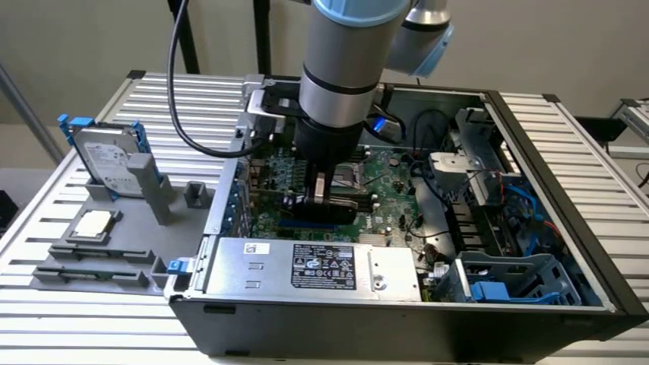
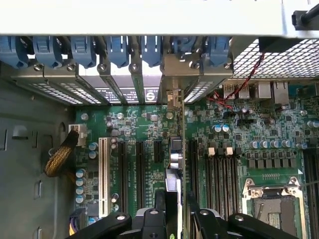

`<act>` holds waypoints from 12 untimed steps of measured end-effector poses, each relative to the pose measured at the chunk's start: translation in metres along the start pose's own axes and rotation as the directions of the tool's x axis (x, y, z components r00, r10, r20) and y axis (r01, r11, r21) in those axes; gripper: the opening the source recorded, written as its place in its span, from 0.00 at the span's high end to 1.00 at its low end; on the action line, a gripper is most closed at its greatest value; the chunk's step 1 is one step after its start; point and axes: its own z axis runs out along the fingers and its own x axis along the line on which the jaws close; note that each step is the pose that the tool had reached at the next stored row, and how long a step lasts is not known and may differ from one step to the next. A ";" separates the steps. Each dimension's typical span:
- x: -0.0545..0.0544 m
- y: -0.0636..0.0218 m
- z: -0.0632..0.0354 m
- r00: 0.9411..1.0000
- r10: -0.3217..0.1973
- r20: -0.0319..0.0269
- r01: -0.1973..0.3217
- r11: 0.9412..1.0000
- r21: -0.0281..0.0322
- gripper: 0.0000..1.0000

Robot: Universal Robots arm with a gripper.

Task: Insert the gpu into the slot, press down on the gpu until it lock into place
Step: 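Insert the gpu into the slot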

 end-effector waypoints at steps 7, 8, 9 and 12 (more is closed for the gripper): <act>0.000 -0.0003 0.0011 1.000 -0.001 -0.001 0.001 1.000 -0.002 0.73; 0.000 -0.0003 0.0013 1.000 -0.002 -0.001 0.002 1.000 -0.002 0.73; 0.000 -0.0004 0.0014 1.000 -0.003 -0.001 0.003 1.000 -0.002 0.73; 0.000 -0.0003 0.0015 1.000 -0.010 -0.002 0.010 1.000 -0.002 0.73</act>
